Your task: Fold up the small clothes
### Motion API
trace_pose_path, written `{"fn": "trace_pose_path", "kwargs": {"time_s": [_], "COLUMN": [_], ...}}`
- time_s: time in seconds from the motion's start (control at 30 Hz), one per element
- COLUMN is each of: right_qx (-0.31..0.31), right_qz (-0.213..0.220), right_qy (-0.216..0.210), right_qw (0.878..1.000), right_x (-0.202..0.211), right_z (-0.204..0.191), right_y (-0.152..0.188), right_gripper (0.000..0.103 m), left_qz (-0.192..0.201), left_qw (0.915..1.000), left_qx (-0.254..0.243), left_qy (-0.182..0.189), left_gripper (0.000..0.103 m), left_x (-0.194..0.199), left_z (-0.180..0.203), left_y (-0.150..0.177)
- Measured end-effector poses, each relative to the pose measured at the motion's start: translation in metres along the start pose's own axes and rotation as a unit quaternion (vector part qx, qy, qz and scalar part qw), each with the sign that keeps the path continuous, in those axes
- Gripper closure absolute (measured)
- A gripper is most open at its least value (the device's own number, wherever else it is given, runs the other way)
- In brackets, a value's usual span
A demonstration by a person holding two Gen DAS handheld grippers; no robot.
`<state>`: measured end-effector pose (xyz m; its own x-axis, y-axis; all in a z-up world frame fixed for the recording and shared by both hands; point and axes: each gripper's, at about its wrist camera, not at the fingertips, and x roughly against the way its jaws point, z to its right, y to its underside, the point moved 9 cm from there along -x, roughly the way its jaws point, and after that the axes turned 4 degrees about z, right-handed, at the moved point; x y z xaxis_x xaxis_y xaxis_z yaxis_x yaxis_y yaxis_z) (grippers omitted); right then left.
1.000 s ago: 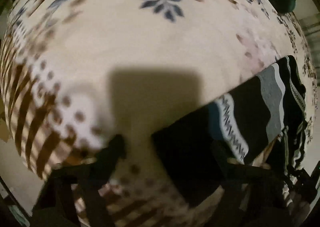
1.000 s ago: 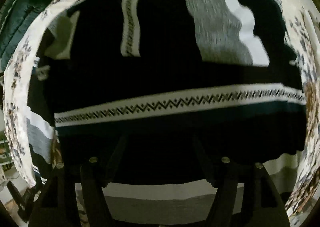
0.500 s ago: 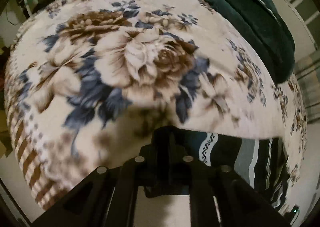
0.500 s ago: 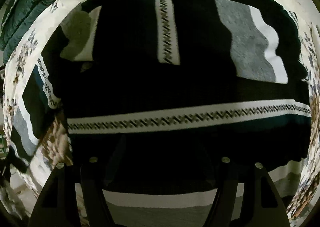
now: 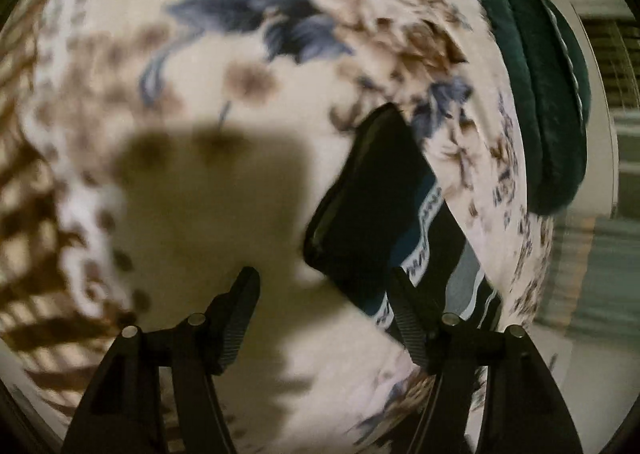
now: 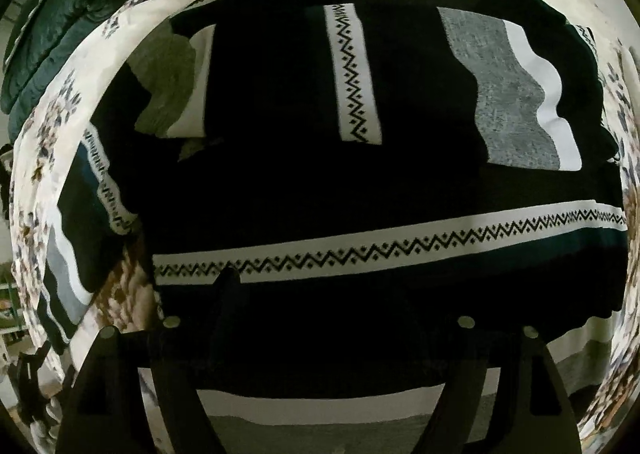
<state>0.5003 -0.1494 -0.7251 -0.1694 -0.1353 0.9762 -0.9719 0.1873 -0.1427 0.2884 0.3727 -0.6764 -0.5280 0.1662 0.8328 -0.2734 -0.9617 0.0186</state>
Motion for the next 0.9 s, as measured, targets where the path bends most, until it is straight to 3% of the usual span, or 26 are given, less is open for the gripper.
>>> {"fn": "trace_pose_path", "kwargs": {"time_s": [0.07,0.13,0.17,0.2,0.33,0.47,0.63,0.73,0.9], "right_qx": [-0.001,-0.004,-0.005,-0.004,-0.004,-0.049,-0.087,-0.109,-0.139], "right_qz": [0.002,0.011,0.018,0.024,0.039,0.047,0.055,0.052,0.049], "right_qy": [0.017,0.038,0.051,0.062,0.100,0.065,0.044,0.033,0.012], "right_qw": [1.000,0.999,0.999,0.998,0.994,0.996,0.994,0.992,0.989], "right_x": [-0.002,-0.001,0.002,0.006,0.020,0.029,0.027,0.029,0.032], "right_z": [0.006,0.012,0.020,0.027,0.055,0.078,0.089,0.115,0.171], "right_y": [-0.003,-0.005,-0.007,-0.009,-0.016,-0.028,-0.042,-0.041,-0.040], "right_gripper": [0.017,0.017,0.017,0.017,0.017,0.017,0.017,0.017,0.017], "left_qz": [0.027,0.067,0.084,0.096,0.122,0.135,0.098,0.049,-0.025], "left_qw": [0.9996,0.9974,0.9950,0.9910,0.9773,0.9561,0.9265,0.9020,0.8638], "left_qx": [0.009,-0.013,-0.038,-0.072,-0.159,-0.252,-0.363,-0.429,-0.498], "left_qy": [-0.005,-0.026,-0.037,-0.060,-0.069,-0.066,-0.022,0.010,0.070], "left_gripper": [0.040,0.044,0.066,0.097,0.097,0.097,0.097,0.097,0.097], "left_x": [-0.010,-0.011,-0.010,-0.010,-0.002,0.006,-0.009,-0.032,-0.059], "left_z": [0.007,0.022,0.032,0.045,0.096,0.157,0.252,0.304,0.366], "left_y": [-0.013,-0.028,-0.034,-0.039,-0.040,-0.016,0.084,0.182,0.339]}}
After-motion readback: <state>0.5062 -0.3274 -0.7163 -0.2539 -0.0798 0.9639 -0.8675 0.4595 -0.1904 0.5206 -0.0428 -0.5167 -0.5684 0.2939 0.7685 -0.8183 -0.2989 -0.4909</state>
